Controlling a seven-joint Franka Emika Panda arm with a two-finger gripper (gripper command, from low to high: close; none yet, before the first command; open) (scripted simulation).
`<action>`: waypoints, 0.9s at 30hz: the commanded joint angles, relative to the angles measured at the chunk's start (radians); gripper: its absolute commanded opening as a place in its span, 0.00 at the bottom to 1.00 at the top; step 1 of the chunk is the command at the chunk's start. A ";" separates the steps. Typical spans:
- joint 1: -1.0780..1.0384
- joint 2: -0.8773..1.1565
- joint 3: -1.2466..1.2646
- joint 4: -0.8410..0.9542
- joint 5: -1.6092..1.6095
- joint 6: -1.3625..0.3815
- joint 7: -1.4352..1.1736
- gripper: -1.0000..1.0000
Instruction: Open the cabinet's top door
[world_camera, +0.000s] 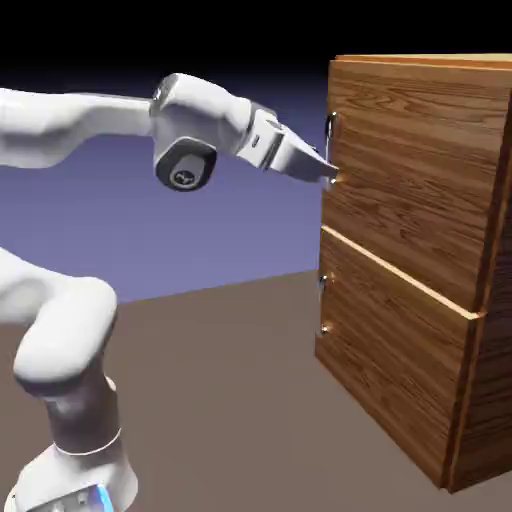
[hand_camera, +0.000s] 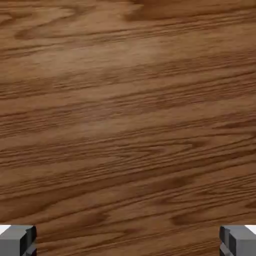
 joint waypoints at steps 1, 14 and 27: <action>-0.022 -0.020 0.023 0.008 0.044 -0.007 -0.017 0.50; -0.302 -0.281 0.319 0.106 0.609 -0.097 -0.234 0.50; -0.582 -0.542 0.616 0.204 1.174 -0.187 -0.450 0.50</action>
